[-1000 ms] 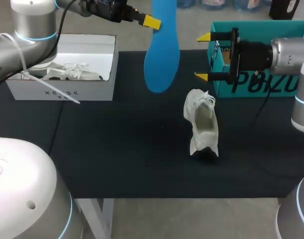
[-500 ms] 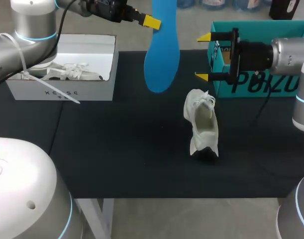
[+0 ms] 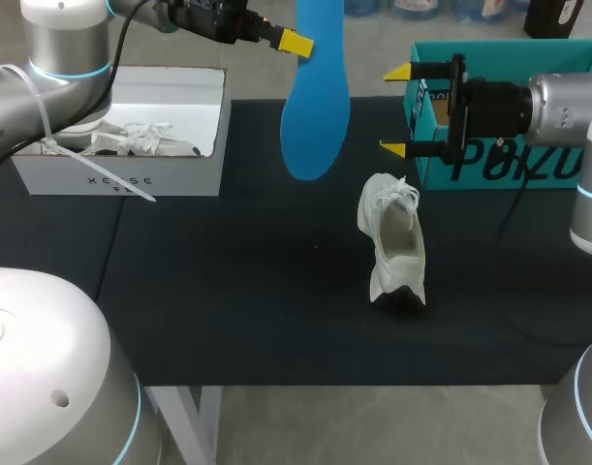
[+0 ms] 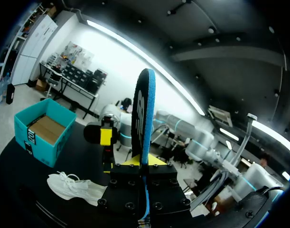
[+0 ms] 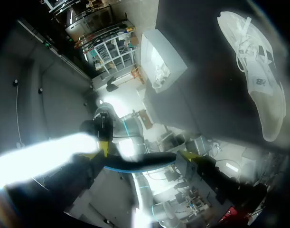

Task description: Take the shoe out of the shoebox, open the shoe tongue, remove and reinsert the insole, then place the shoe into the shoebox

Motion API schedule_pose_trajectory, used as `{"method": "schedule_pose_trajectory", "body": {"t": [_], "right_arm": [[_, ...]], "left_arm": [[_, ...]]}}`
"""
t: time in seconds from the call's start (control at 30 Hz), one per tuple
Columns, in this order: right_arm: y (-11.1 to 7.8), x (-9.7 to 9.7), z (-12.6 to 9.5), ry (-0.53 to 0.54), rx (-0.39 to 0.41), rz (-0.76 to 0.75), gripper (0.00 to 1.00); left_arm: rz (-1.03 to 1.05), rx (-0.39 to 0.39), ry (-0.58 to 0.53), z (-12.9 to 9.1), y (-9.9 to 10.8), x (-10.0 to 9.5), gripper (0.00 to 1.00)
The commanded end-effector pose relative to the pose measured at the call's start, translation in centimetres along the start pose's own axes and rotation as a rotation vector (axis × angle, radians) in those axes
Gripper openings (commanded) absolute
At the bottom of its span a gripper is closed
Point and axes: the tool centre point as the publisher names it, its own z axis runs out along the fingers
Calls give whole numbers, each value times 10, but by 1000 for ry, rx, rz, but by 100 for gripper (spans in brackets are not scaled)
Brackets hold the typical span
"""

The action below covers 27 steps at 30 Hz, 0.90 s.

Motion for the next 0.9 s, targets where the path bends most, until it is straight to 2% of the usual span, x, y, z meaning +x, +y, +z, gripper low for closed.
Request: {"method": "schedule_pose_trajectory", "body": {"t": [0.03, 0.13, 0.2, 0.3, 0.33, 0.53, 0.73, 0.9], "right_arm": [[1, 0, 2, -2, 0, 1, 100], [1, 0, 2, -2, 0, 1, 100], [1, 0, 2, -2, 0, 1, 100], [1, 0, 2, -2, 0, 1, 100], [1, 0, 2, -2, 0, 1, 100], [1, 0, 2, -2, 0, 1, 100], [1, 0, 2, -2, 0, 1, 100], [1, 0, 2, -2, 0, 1, 100]], "left_arm": [[0, -1, -1, 0, 0, 0, 0], [0, -1, -1, 0, 0, 0, 0], [215, -49, -30, 5, 11, 16, 0], [450, -62, -13, 9, 34, 36, 0], [530, -90, -57, 10, 45, 44, 0], [735, -26, -156, 15, 80, 63, 0], [840, -10, -259, 29, 108, 60, 0], [906, -10, -349, 35, 120, 56, 0]]}}
